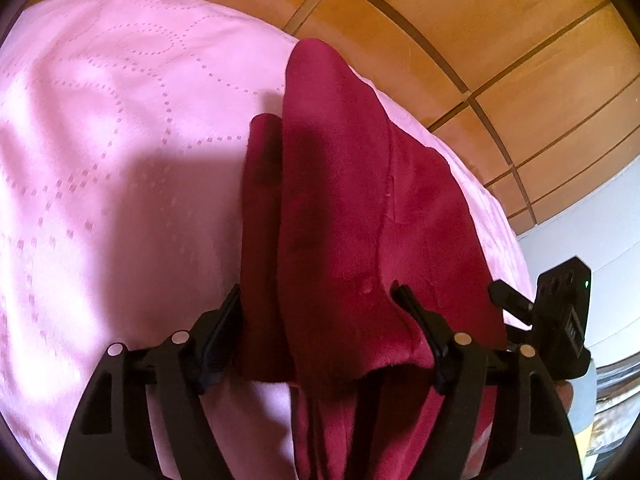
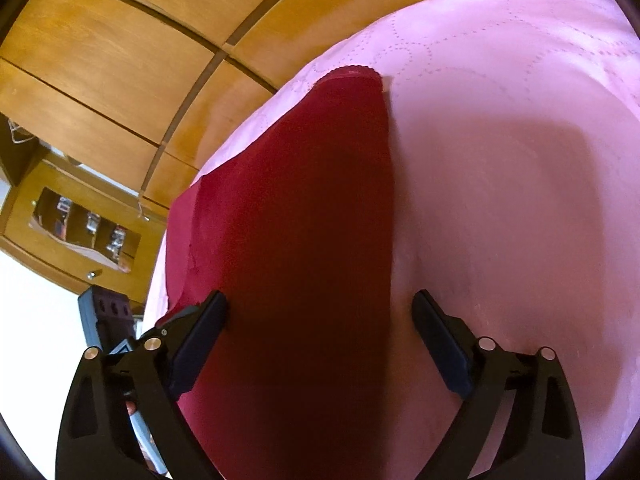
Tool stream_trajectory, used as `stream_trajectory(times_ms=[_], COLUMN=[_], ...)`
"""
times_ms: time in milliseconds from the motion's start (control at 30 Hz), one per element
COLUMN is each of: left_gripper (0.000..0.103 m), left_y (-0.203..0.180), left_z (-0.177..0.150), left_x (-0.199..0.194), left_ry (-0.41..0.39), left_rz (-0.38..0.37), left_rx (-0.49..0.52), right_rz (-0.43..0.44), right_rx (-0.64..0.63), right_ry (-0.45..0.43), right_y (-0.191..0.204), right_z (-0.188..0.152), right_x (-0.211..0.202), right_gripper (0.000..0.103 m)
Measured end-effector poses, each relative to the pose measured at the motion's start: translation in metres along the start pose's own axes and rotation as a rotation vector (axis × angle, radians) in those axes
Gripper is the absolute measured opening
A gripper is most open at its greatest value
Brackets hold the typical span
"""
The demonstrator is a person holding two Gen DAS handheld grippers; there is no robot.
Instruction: Fold small clothes
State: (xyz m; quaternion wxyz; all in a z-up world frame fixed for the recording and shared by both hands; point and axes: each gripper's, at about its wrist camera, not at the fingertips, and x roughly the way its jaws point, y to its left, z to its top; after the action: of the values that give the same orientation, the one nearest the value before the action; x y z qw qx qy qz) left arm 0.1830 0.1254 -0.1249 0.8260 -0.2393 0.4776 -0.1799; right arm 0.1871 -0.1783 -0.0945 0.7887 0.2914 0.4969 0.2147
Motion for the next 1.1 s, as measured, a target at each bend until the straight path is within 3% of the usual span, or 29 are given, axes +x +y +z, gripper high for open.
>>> stream_trajectory(times_ms=[100,167,200,300,400,533,1100], left_gripper=[0.073,0.065,0.058,0.052,0.046,0.041,0.039], left_y=[-0.003,-0.007,-0.01,-0.021,-0.031,-0.037,-0.099], left_z=[0.001,0.001,0.0,-0.002,-0.005,-0.004,-0.011], left_x=[0.003,0.002,0.002,-0.003,-0.009,-0.018,-0.02], left_ry=[-0.011,-0.019,-0.022,-0.041,-0.063,-0.093,-0.113], left_rz=[0.017,0.028,0.027,0.063,0.082,0.049,-0.038], left_rx=[0.019,0.032,0.039,0.085,0.134,0.145,0.26], right_rz=[-0.007,-0.004,0.001,-0.017,-0.035,-0.06,-0.166], right_rx=[-0.011,-0.02,-0.021,-0.054,-0.087,-0.143,-0.302], right_ry=[-0.01,-0.013,-0.014,-0.033,-0.055,-0.086,-0.236], right_y=[0.0,-0.001,-0.001,0.004,0.011,0.023,0.054], right_z=[0.002,0.002,0.001,-0.002,-0.005,-0.009,-0.024], right_x=[0.003,0.002,0.003,-0.002,-0.004,-0.013,-0.066], right_gripper=[0.083,0.072,0.07,0.064,0.062,0.058,0.055])
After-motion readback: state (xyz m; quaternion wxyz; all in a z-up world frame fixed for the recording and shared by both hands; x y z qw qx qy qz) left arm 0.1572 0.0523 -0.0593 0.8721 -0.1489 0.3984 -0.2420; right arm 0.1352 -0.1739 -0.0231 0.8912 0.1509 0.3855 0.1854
